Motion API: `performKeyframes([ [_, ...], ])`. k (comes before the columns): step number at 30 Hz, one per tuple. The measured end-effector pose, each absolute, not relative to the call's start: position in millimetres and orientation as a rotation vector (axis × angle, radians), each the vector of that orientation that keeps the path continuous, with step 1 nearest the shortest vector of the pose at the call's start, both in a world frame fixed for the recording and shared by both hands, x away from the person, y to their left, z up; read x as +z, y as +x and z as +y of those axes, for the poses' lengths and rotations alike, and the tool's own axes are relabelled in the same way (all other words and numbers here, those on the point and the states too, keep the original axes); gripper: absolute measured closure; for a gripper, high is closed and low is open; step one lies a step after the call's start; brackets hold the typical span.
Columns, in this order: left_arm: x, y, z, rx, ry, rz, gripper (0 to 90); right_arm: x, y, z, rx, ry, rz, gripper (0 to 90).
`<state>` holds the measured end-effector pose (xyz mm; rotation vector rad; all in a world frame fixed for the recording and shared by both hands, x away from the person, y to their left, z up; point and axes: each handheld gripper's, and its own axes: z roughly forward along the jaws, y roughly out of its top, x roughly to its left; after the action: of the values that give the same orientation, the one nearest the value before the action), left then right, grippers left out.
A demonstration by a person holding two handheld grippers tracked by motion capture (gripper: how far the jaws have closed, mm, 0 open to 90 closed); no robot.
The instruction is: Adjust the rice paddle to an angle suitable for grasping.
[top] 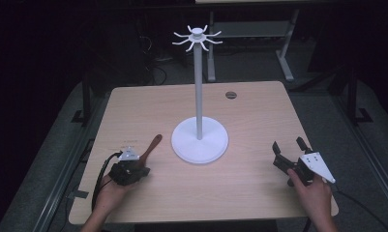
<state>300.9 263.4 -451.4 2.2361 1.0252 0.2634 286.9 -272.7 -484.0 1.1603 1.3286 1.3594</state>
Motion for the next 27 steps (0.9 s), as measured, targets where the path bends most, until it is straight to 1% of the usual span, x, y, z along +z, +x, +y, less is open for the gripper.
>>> performKeyframes([
  [9,-447,301,278,0.304,2.204,1.036,89.8,-484,287,-273,1.36,1.159,1.329,13.2],
  [14,-448,300,280,0.29,2.204,1.044,89.8,-484,287,-273,1.361,1.162,1.329,13.2],
  [19,-448,298,278,0.316,2.238,1.028,89.8,-484,287,-273,1.36,1.159,1.329,13.2],
  [23,-449,299,281,0.349,2.252,1.056,89.8,-484,287,-273,1.361,1.162,1.329,13.2],
  [27,-450,301,287,0.355,2.257,1.07,89.8,-484,287,-273,1.361,1.161,1.329,13.2],
])
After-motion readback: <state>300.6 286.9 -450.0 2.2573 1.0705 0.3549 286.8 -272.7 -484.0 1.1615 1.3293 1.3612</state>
